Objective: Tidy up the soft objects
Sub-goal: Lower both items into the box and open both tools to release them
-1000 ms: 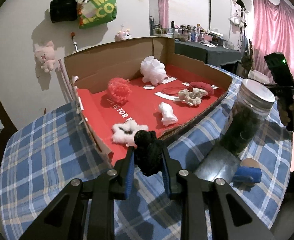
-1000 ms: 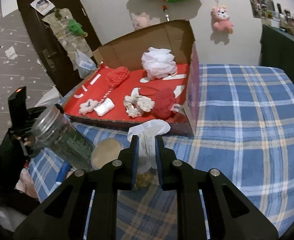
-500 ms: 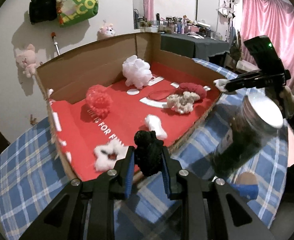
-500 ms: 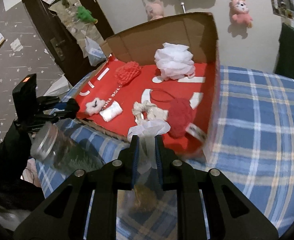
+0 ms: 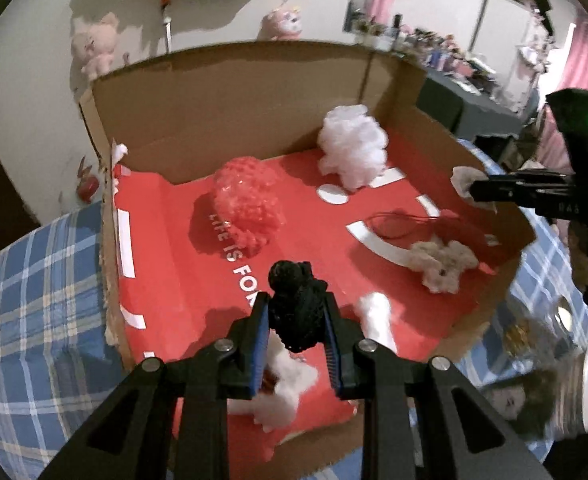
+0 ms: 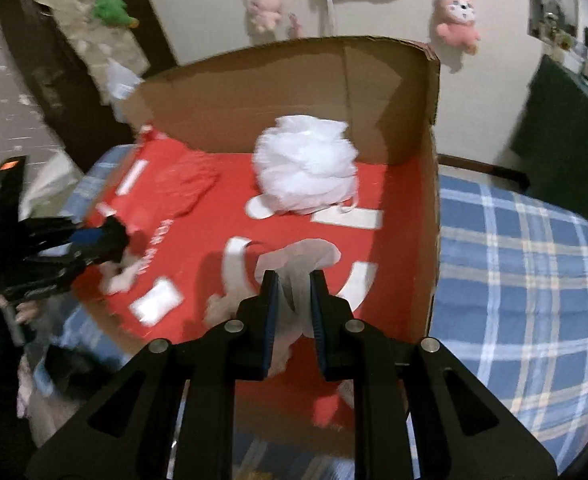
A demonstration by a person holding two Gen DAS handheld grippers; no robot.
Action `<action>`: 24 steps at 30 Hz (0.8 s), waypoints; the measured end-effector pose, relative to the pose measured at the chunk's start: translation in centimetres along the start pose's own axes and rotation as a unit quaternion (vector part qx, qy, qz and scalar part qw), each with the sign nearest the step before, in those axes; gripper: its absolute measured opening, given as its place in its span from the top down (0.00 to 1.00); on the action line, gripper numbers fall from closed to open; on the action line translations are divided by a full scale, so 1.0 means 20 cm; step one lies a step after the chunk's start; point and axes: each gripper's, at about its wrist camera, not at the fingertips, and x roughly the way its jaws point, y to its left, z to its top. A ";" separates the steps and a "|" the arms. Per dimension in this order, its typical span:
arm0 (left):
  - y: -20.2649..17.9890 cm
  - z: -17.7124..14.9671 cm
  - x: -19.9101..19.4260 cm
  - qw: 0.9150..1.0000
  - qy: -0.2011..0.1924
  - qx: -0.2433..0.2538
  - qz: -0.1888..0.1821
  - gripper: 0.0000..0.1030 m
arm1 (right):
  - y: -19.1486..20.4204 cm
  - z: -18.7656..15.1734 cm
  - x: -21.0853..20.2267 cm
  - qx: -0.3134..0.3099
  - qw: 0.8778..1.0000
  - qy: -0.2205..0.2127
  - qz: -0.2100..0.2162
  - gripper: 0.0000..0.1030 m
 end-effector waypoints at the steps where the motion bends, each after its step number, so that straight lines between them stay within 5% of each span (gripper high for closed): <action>1: 0.00 0.01 0.02 1.000 0.008 -0.003 0.004 0.74 | 0.00 0.02 0.03 0.002 1.000 0.010 -0.009 0.85; 8: 0.05 0.06 0.15 0.998 0.045 -0.040 0.036 0.73 | 0.02 0.12 0.22 -0.008 0.996 0.054 -0.069 0.85; 15: 0.08 0.10 0.21 0.996 0.055 -0.048 0.044 0.72 | 0.01 0.15 0.32 -0.001 0.993 0.081 -0.081 0.85; 21: 0.06 0.09 0.24 0.996 0.054 -0.045 0.053 0.47 | 0.01 0.15 0.37 -0.009 0.991 0.093 -0.097 0.84; 24: 0.06 0.10 0.23 0.996 0.050 -0.049 0.051 0.45 | 0.02 0.15 0.37 -0.011 0.991 0.091 -0.099 0.80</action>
